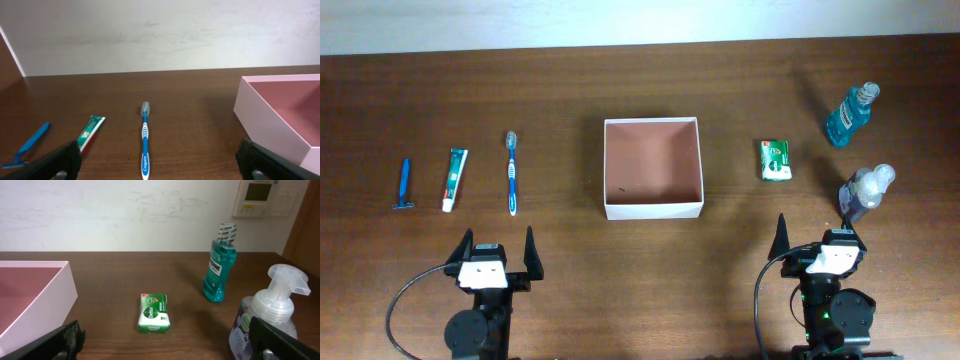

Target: Pack container

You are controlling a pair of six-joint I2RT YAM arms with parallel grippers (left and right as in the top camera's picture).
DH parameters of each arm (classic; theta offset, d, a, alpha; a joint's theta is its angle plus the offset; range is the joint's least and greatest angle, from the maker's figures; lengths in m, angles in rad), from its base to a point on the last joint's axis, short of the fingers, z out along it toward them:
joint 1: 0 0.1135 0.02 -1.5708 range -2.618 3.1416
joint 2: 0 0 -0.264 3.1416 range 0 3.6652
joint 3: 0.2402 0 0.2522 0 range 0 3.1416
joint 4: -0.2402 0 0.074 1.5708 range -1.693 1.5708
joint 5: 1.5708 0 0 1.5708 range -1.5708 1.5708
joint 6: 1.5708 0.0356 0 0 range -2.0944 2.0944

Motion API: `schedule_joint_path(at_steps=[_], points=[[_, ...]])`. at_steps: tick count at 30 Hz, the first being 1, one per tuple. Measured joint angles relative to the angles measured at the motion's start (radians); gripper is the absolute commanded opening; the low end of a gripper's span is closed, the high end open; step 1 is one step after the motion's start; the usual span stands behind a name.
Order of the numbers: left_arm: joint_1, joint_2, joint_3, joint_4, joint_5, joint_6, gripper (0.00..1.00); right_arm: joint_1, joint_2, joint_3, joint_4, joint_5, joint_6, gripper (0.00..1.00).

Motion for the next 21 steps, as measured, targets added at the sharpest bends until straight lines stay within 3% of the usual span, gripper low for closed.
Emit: schedule_joint_path(at_steps=[6,15,21], points=[[0.0,0.0,0.0,0.009,0.0,0.0,0.99,0.0,0.0,0.0,0.0,0.0,0.001,0.98],[0.0,-0.001,-0.001,0.185,0.093,-0.017,0.99,0.0,0.0,0.0,0.0,0.0,0.0,0.98],[0.0,0.008,0.08,0.143,0.153,-0.025,0.99,0.0,0.0,0.0,0.0,0.0,0.0,0.98]])
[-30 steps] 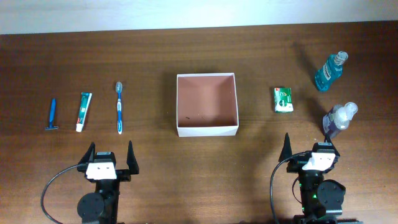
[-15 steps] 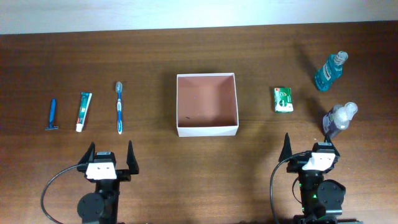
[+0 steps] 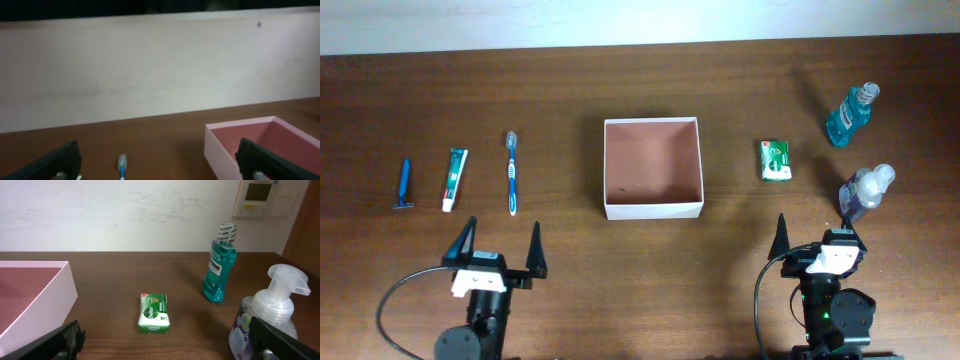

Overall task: Pack container
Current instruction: 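Move the left gripper over the blue toothbrush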

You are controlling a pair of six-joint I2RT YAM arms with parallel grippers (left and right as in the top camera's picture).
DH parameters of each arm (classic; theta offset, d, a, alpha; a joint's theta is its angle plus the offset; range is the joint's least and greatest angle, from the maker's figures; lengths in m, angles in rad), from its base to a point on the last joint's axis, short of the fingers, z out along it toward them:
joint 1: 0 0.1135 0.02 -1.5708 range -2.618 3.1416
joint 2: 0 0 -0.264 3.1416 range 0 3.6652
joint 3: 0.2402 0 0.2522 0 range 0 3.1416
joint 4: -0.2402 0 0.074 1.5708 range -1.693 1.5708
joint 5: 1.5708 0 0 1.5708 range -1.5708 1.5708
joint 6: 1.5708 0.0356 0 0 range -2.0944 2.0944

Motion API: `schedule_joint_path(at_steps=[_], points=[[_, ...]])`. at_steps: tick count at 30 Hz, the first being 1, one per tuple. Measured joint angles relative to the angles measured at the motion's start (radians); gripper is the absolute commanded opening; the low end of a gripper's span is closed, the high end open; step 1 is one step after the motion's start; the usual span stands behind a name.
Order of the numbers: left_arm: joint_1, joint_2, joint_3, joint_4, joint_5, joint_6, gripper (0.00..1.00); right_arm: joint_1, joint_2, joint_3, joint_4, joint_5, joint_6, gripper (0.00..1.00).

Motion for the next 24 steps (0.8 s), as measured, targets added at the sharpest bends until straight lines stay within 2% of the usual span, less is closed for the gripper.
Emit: schedule_joint_path(at_steps=[5,7,10,16,19,24], points=[[0.0,0.104,0.241,-0.17,0.011,0.079,0.99,0.0,0.0,0.0,0.0,0.0,0.0,0.98],[0.0,0.182,0.378,-0.294,0.01,0.124,0.99,0.0,0.0,0.0,0.0,0.0,0.0,0.98],[0.0,0.332,0.593,-0.528,-0.038,0.163,0.99,0.001,0.0,0.0,0.0,0.0,0.0,0.98],[0.0,0.756,1.084,-1.044,-0.136,0.17,0.99,0.001,0.0,0.0,-0.001,-0.001,-0.001,0.98],[0.0,0.94,1.259,-1.154,-0.14,0.171,0.99,0.001,0.0,0.0,0.0,0.0,0.0,0.98],[0.0,1.157,1.411,-1.187,-0.141,0.171,0.99,0.001,0.0,0.0,0.0,0.0,0.0,0.98]])
